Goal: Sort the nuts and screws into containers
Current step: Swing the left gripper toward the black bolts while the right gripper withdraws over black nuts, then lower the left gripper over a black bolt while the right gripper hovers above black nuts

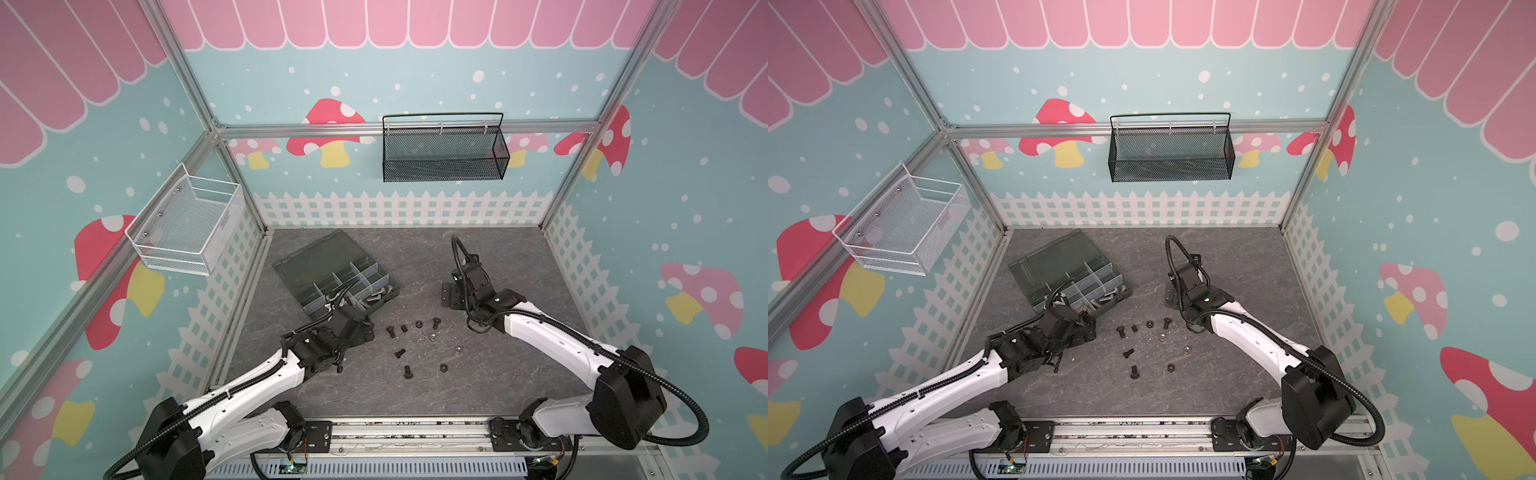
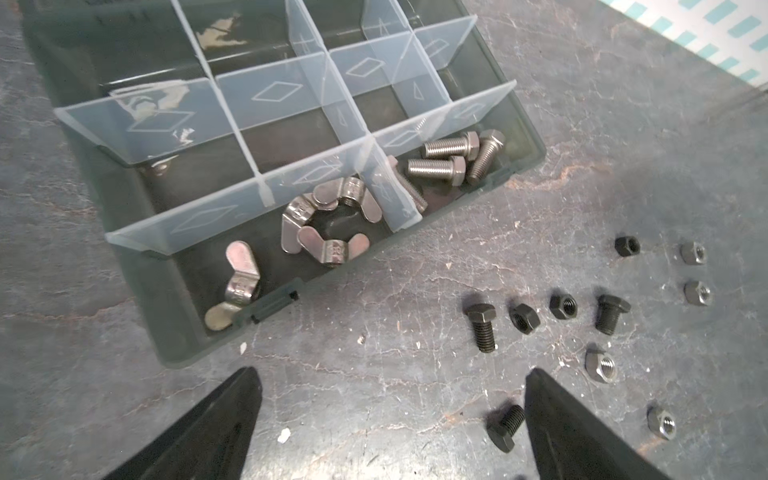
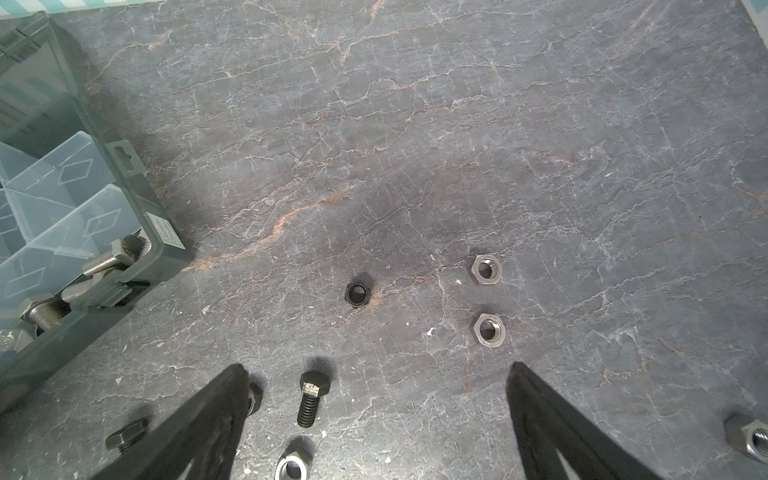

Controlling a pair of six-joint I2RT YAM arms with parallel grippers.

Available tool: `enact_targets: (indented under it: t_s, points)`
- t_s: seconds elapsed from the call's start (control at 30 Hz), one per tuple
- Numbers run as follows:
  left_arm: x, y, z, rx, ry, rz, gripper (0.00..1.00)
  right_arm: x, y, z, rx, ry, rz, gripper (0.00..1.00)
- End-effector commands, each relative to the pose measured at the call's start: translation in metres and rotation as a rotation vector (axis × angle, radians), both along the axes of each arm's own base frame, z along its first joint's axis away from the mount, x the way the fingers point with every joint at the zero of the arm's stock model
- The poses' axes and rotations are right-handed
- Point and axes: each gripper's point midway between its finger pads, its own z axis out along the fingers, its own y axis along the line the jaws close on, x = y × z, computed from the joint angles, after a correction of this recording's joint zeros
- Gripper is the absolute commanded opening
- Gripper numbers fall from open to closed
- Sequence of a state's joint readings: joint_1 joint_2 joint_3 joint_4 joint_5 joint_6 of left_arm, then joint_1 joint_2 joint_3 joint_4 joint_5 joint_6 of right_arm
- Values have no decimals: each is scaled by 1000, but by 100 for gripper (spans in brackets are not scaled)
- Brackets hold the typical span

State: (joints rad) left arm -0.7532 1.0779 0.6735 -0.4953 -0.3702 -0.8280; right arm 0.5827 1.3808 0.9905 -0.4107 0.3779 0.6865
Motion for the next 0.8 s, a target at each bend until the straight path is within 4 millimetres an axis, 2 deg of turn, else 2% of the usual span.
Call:
enact_targets:
  t_s: [0.0,0.27,0.53,0.77]
  points:
    - [0,-9,-1,10,11,12,99,1,-7,-4,2,-4,-44,98]
    - [-5,-41,-30,49,97,-58,97,1,-12,-13,-27,14,-67,98]
    - [9,-77,-43,24,133,-125,94,-4,-26,-21,-42,13,-134,98]
    - [22,-96,-58,53,171,-148,92,-3,-30,-23,-31,11,-143,98]
